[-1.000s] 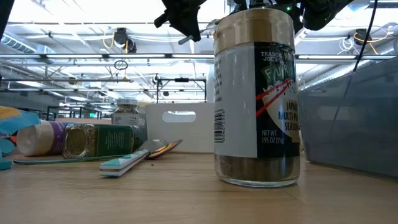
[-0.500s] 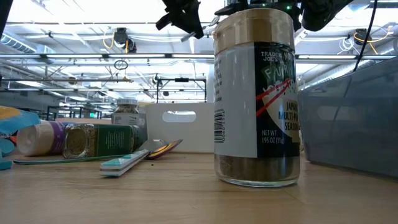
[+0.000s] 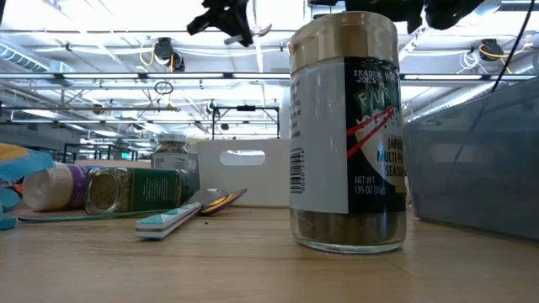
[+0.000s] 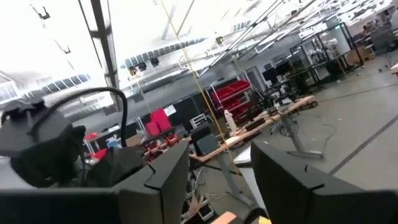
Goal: Pick & Place Food Item
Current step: Put the top white patterned spoon into the white bin
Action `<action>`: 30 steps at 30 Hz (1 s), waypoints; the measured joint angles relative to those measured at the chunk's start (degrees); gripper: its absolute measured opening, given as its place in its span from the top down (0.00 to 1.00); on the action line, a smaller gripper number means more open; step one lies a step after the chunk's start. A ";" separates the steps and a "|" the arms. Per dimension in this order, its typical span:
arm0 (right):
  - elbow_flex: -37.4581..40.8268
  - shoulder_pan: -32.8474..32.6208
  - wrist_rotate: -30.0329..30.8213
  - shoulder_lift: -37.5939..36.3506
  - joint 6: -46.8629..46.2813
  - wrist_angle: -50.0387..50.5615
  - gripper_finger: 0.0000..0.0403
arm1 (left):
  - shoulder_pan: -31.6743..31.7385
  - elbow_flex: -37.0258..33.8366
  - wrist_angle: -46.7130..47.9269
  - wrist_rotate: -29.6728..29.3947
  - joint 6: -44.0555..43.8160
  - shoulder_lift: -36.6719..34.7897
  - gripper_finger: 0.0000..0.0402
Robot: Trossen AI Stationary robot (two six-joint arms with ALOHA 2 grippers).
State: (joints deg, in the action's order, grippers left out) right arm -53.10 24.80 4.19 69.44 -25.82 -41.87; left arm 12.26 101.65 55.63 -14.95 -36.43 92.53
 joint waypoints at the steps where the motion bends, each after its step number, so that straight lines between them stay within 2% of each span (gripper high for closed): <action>1: 0.00 0.00 0.00 -0.75 0.17 1.09 0.59 | 0.00 0.03 0.23 -0.02 -1.48 -0.14 0.93; 14: 0.03 -0.02 -0.02 -5.30 1.55 13.28 0.59 | -4.07 0.02 1.63 3.02 -8.83 6.87 0.93; 20: 0.04 -0.02 -2.74 -6.66 2.44 14.30 0.59 | -5.52 0.02 2.91 5.06 -11.31 11.11 0.93; 30: 0.04 0.00 -2.77 -11.64 7.13 17.05 0.60 | -7.98 0.00 5.84 7.66 -12.17 18.34 0.93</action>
State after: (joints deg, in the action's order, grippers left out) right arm -53.06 24.80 1.42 57.80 -18.69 -24.82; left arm 4.28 101.65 61.47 -7.29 -48.60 110.87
